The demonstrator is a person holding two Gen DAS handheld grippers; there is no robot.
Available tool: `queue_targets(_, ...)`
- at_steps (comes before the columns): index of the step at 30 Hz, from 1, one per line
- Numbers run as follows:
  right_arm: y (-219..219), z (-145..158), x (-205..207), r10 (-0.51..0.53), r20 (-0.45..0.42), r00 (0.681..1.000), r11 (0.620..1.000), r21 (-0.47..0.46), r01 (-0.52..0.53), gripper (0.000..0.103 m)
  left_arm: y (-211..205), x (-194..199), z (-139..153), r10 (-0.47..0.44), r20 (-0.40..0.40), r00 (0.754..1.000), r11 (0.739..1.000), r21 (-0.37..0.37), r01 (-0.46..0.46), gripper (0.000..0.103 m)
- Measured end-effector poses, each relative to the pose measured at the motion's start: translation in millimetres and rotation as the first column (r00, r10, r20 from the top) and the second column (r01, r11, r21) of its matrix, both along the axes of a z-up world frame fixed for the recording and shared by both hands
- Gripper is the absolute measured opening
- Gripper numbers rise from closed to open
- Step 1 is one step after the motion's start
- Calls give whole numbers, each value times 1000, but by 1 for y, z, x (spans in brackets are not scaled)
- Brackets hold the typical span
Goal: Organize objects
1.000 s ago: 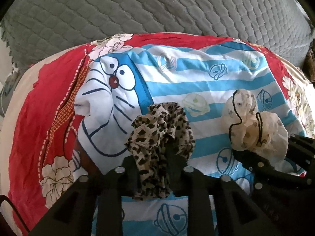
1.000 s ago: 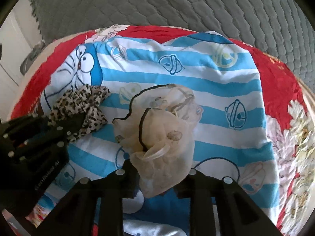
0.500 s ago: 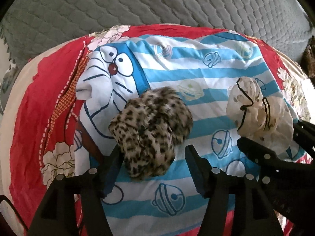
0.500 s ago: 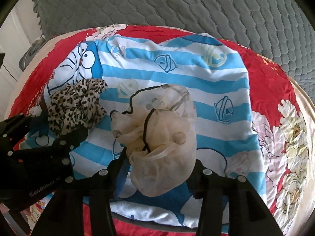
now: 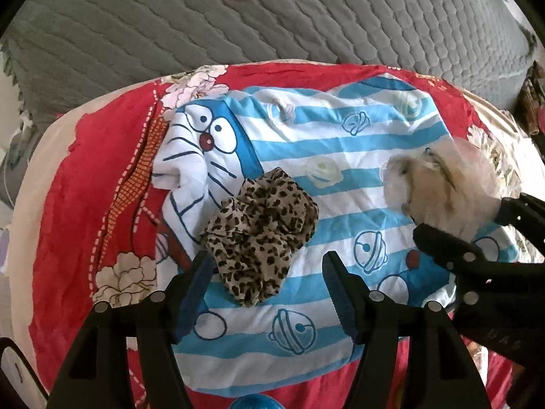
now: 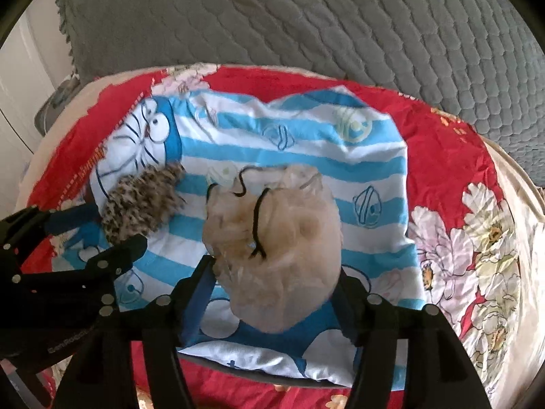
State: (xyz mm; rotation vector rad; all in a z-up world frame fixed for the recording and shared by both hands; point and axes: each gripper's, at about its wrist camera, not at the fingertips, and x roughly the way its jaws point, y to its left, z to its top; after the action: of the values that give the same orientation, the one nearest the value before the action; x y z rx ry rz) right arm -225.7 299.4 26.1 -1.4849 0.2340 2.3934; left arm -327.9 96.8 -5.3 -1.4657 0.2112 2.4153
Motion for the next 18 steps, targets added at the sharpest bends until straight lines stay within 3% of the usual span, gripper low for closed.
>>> queue_targets(4, -1, 9, 0, 4, -14, 1000, 1000, 15, -4, 71, -6, 2, 5, 5, -8, 1000, 1000, 1, -5, 69)
queue_targets(18, -11, 33, 12, 19, -52, 998, 1000, 14, -19, 71, -20, 15, 33, 7, -39, 999, 1000, 4, -7, 72)
